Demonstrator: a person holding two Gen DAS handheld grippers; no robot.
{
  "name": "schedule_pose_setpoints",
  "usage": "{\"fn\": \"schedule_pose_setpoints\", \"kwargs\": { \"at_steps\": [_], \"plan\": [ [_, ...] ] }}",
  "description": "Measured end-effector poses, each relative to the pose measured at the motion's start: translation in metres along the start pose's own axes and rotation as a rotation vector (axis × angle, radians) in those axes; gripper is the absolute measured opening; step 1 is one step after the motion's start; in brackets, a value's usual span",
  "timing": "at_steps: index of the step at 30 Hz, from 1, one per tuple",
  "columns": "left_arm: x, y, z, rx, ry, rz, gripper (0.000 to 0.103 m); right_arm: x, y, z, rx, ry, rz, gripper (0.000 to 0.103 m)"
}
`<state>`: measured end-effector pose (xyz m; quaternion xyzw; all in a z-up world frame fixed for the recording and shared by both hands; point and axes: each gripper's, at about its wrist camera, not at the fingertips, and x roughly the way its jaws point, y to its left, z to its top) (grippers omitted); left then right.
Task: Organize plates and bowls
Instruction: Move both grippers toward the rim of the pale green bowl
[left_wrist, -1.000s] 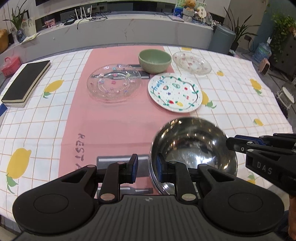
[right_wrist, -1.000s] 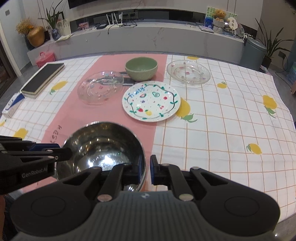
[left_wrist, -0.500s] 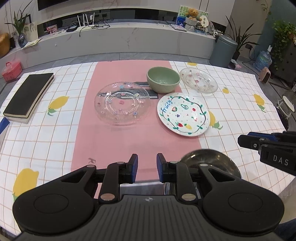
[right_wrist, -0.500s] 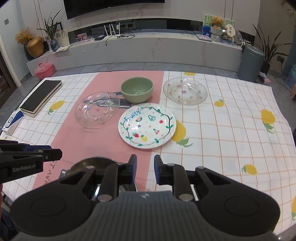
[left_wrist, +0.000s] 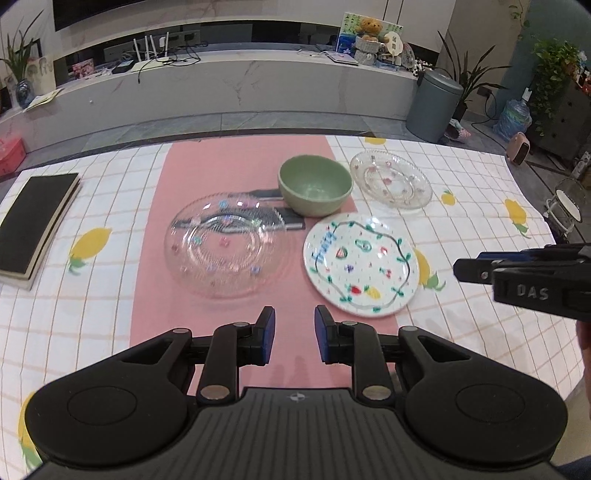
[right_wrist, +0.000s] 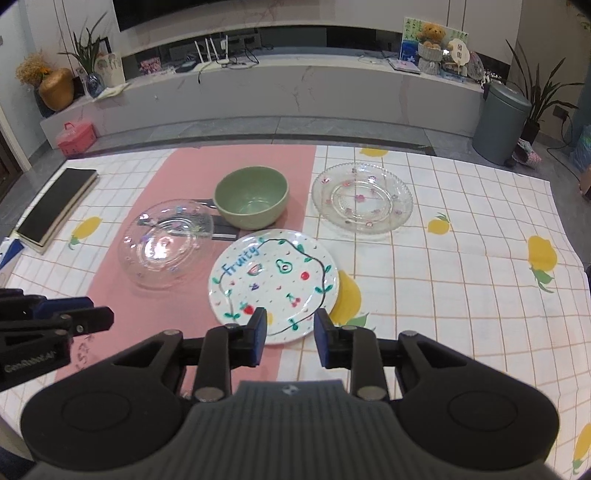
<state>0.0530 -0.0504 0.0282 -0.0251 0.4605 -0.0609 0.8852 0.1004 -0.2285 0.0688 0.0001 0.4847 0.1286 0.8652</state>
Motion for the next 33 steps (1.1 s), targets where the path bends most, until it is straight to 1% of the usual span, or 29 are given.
{"fn": "schedule_pose_setpoints", "kwargs": {
  "at_steps": [3, 7, 11, 13, 15, 22, 25, 28, 33],
  "plan": [
    [0.016, 0.004, 0.012, -0.009, 0.001, -0.022, 0.028, 0.016, -0.006, 0.008, 0.014, 0.011, 0.001, 0.028],
    [0.040, 0.016, 0.022, -0.061, 0.005, -0.062, 0.028, 0.038, -0.015, 0.014, 0.052, 0.036, 0.021, 0.028],
    [0.065, 0.025, 0.027, -0.093, 0.029, -0.094, 0.028, 0.060, -0.019, 0.013, 0.049, 0.052, 0.020, 0.029],
    [0.076, 0.031, 0.029, -0.121, 0.043, -0.116, 0.028, 0.072, -0.023, 0.012, 0.064, 0.074, 0.019, 0.030],
    [0.084, 0.037, 0.030, -0.146, 0.059, -0.116, 0.028, 0.082, -0.024, 0.012, 0.074, 0.091, 0.022, 0.030],
    [0.090, 0.060, 0.031, -0.207, 0.069, -0.117, 0.028, 0.098, -0.015, 0.017, 0.077, 0.107, 0.048, 0.031],
    [0.094, 0.060, 0.028, -0.218, 0.087, -0.128, 0.028, 0.102, -0.007, 0.018, 0.064, 0.112, 0.056, 0.032],
    [0.095, 0.055, 0.027, -0.206, 0.093, -0.136, 0.028, 0.104, -0.003, 0.016, 0.051, 0.119, 0.055, 0.033],
    [0.096, 0.051, 0.028, -0.202, 0.093, -0.146, 0.028, 0.105, -0.008, 0.013, 0.061, 0.120, 0.051, 0.034]
  ]
}}
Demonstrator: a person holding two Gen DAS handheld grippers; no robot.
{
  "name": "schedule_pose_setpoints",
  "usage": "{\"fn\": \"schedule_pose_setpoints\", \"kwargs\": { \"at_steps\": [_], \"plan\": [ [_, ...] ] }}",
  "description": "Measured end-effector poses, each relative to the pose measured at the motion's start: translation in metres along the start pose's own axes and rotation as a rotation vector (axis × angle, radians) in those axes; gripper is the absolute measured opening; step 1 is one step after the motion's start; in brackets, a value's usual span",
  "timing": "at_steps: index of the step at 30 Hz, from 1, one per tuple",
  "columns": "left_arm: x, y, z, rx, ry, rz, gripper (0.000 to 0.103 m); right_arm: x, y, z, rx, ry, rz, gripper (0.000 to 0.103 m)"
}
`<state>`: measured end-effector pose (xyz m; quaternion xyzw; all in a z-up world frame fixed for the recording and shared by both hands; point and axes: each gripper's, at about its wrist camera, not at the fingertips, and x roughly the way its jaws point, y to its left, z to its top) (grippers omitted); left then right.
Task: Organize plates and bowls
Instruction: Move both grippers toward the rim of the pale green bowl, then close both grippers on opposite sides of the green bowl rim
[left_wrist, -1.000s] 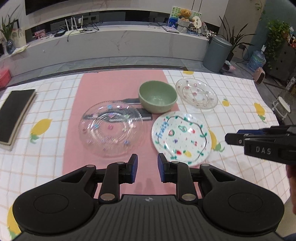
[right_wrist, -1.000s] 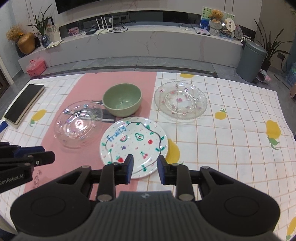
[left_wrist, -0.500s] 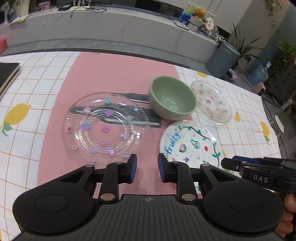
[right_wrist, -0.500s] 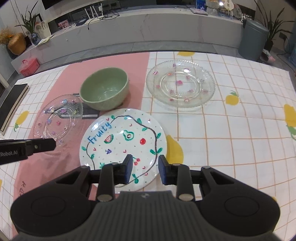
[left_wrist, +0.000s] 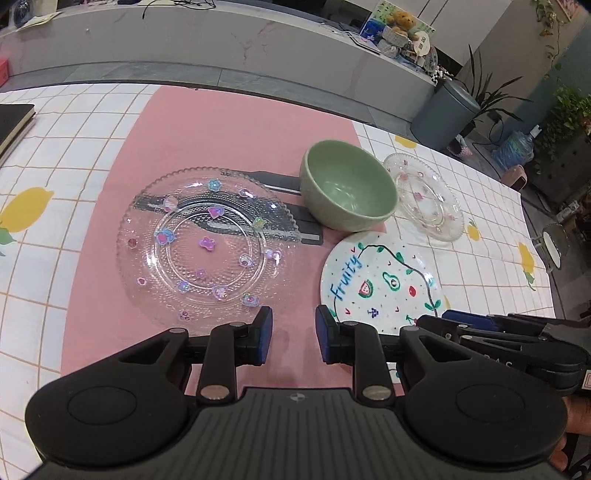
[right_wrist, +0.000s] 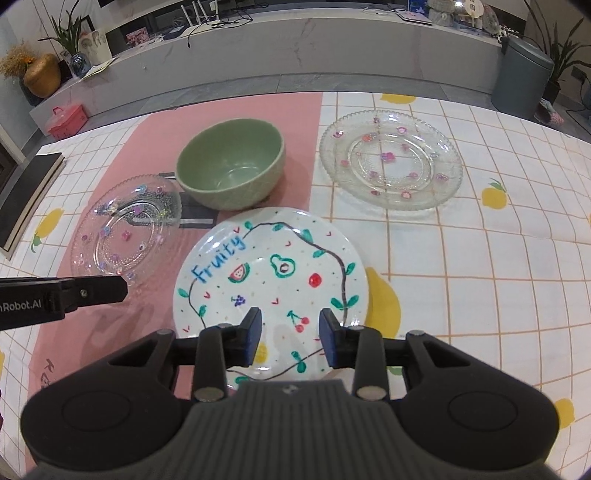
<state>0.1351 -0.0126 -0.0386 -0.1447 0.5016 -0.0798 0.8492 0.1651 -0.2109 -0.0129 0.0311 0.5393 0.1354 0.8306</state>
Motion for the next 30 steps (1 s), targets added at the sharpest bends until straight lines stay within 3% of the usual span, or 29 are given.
{"fn": "schedule_pose_setpoints", "kwargs": {
  "at_steps": [7, 13, 21, 30],
  "plan": [
    [0.006, -0.009, 0.014, -0.033, -0.018, -0.015, 0.029, -0.003, -0.002, 0.012, 0.048, -0.024, 0.028, 0.034],
    [0.020, -0.023, 0.031, 0.013, -0.080, 0.048, 0.032, 0.004, -0.005, 0.035, 0.096, -0.069, 0.029, 0.038],
    [0.036, -0.006, 0.061, -0.080, -0.077, 0.010, 0.032, 0.027, -0.018, 0.070, 0.207, -0.085, 0.031, 0.038],
    [0.048, -0.013, 0.080, -0.064, -0.074, 0.003, 0.032, 0.043, -0.023, 0.093, 0.273, -0.090, 0.016, 0.038]
  ]
}}
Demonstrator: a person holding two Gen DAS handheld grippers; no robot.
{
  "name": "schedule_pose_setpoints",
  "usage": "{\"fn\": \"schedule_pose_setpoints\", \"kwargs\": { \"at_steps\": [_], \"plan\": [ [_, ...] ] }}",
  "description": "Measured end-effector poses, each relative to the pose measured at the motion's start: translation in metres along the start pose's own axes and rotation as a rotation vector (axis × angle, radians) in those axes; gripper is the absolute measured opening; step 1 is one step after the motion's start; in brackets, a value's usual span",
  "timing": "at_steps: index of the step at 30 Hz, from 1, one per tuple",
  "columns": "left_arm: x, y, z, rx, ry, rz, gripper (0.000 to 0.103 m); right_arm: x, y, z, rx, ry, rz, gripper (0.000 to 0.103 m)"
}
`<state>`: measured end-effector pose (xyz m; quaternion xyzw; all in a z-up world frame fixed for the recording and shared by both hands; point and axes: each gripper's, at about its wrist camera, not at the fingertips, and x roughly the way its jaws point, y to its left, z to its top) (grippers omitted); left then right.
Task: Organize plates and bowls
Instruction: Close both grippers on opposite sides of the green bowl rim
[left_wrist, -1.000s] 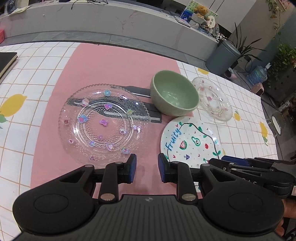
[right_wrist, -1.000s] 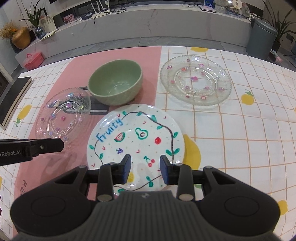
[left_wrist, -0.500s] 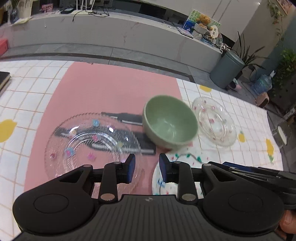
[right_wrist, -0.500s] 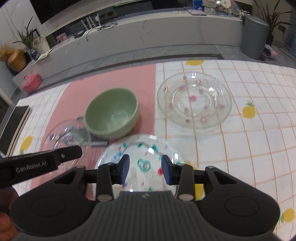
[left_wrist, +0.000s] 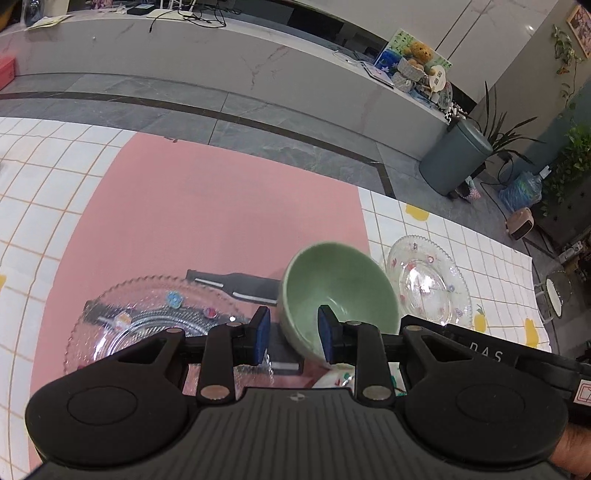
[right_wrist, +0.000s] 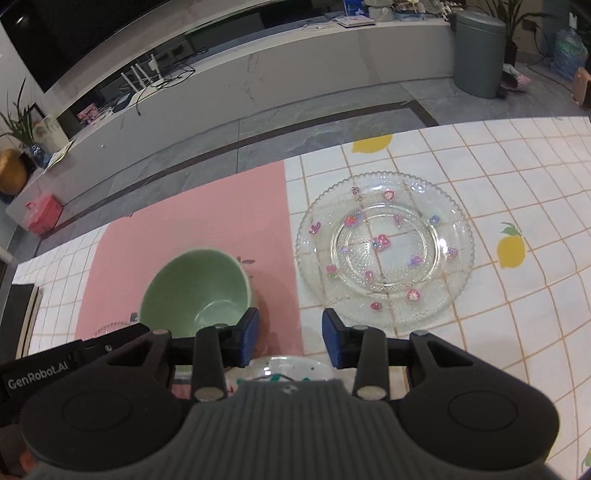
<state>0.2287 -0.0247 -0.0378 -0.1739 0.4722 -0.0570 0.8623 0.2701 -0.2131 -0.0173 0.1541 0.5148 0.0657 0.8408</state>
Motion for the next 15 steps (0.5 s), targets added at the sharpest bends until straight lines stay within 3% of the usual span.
{"fn": "schedule_pose_setpoints", "kwargs": {
  "at_steps": [7, 15],
  "plan": [
    [0.014, -0.001, 0.004, -0.006, 0.010, -0.001, 0.032, 0.000, -0.001, 0.006, 0.074, -0.052, 0.040, 0.039],
    [0.029, 0.001, 0.004, -0.011, 0.043, 0.010, 0.027, 0.031, 0.011, -0.002, 0.052, 0.023, 0.028, 0.039]
  ]
}}
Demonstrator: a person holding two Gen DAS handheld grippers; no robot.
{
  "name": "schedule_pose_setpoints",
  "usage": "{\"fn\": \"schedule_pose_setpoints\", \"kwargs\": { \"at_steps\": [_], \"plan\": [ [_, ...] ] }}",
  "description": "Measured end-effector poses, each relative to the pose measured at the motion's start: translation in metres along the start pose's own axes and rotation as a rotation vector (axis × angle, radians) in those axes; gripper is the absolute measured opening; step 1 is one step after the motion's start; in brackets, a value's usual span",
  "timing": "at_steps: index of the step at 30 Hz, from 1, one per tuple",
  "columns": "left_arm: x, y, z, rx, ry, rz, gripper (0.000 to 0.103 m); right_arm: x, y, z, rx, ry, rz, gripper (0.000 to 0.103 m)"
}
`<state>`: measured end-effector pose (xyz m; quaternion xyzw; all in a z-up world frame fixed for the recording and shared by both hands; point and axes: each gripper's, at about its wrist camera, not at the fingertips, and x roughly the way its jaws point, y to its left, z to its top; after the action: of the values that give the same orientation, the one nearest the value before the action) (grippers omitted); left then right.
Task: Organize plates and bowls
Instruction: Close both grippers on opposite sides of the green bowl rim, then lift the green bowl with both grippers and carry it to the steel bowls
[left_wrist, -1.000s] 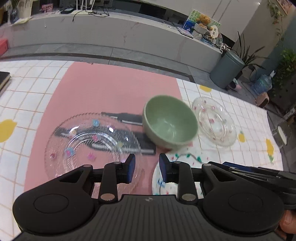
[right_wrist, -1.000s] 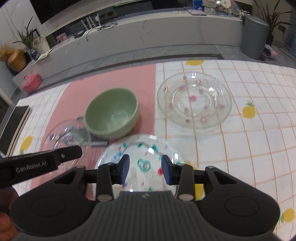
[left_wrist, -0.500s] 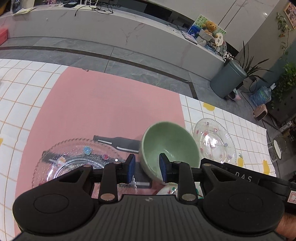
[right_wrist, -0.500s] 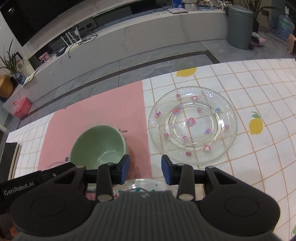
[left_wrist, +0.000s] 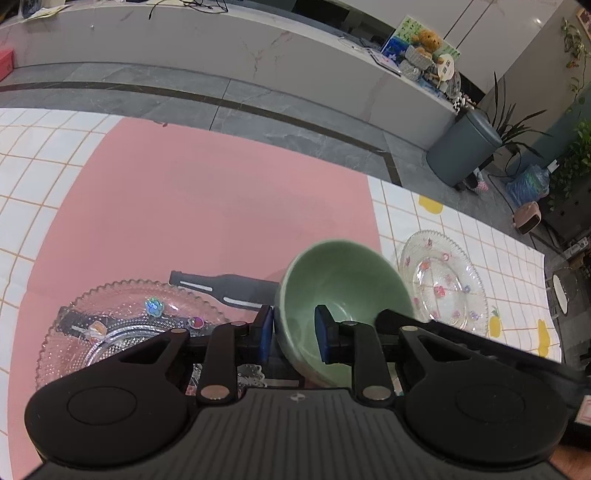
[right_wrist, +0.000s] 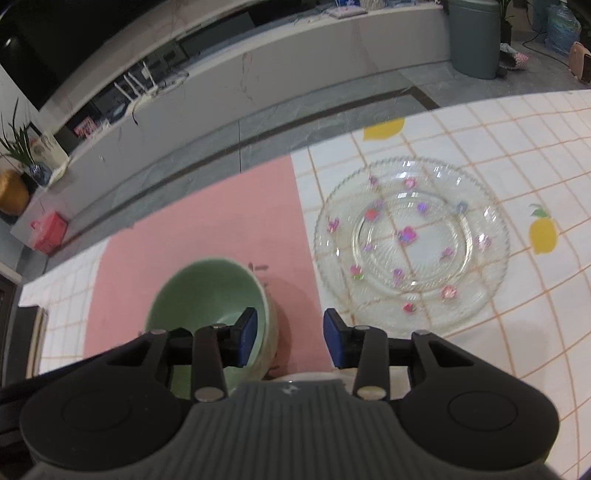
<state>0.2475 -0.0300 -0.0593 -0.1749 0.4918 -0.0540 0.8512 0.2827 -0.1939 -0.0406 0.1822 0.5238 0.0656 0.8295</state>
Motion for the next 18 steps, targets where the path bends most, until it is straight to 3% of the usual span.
{"fn": "schedule_pose_setpoints", "kwargs": {
  "at_steps": [4, 8, 10, 12, 18],
  "plan": [
    [0.0046, -0.0017, -0.0023, 0.002, 0.017, 0.018, 0.019, 0.0113, 0.0022, -0.0054, 0.006, 0.019, 0.005, 0.039],
    [0.0064, -0.0001, -0.0047, -0.006, 0.014, 0.014, 0.019, 0.0120, 0.0015, -0.0062, 0.003, 0.008, 0.009, 0.038],
    [0.0061, -0.0011, -0.0052, 0.000, 0.009, 0.017, 0.019, 0.0122, 0.0004, -0.0072, 0.005, 0.005, 0.023, 0.034],
    [0.0054, -0.0037, -0.0062, 0.015, -0.004, 0.023, 0.018, 0.0135, -0.0016, -0.0082, 0.026, 0.022, 0.070, 0.014],
    [0.0039, -0.0061, -0.0084, 0.044, -0.018, 0.032, 0.017, 0.0126, 0.0041, -0.0107, 0.006, 0.012, 0.054, 0.012]
  ]
}}
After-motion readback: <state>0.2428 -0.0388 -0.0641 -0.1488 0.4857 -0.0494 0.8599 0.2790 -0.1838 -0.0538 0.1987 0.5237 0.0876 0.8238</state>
